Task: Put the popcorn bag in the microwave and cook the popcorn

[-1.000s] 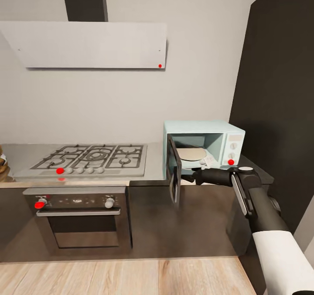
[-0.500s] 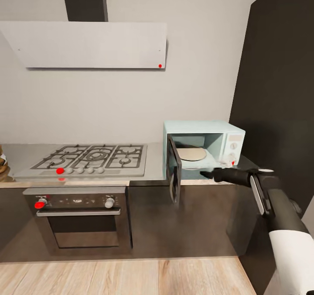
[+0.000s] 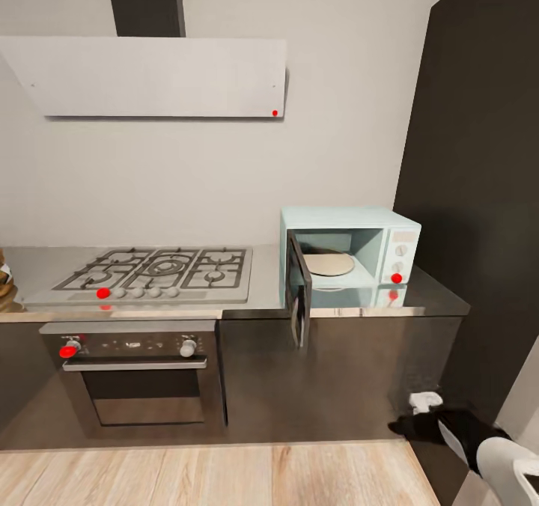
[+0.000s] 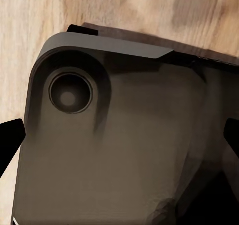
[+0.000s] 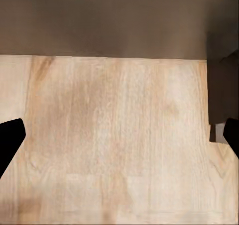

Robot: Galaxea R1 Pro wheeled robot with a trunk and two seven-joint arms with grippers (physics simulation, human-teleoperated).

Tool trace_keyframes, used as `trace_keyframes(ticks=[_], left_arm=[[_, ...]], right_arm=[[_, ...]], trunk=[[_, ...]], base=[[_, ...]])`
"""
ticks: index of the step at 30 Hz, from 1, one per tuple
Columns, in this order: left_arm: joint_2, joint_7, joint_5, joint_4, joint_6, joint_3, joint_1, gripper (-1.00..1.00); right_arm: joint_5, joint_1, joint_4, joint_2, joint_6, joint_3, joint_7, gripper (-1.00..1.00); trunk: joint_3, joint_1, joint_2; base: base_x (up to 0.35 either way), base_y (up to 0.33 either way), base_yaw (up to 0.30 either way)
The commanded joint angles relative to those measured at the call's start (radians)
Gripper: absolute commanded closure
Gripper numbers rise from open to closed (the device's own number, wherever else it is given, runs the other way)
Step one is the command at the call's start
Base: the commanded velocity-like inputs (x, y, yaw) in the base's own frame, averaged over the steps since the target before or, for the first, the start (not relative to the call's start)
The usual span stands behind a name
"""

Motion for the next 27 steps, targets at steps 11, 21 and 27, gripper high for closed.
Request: trace_keyframes(ticks=[11,21,27], left_arm=[[0.000,-0.001,0.006,-0.001,-0.002,0.000,0.001,-1.00],[-0.001,-0.001,0.006,0.000,-0.002,0.000,0.001,-1.00],[-0.001,-0.001,0.006,0.000,-0.002,0.000,0.001,-1.00]], right_arm=[[0.006,0.441,0.138,0.067,-0.359,-0.013,-0.188,-1.00],[-0.076,0.496,0.138,0.222,-0.394,-0.014,-0.336,-1.00],[-0.073,0.513,0.138,0.227,-0.395,-0.012,-0.337,-1.00]], trunk=[[-0.001,0.000,-0.001],[-0.001,0.000,-0.001],[-0.001,0.000,-0.001]], base=[[0.000,0.000,0.000],[0.000,0.000,0.000],[0.000,0.000,0.000]])
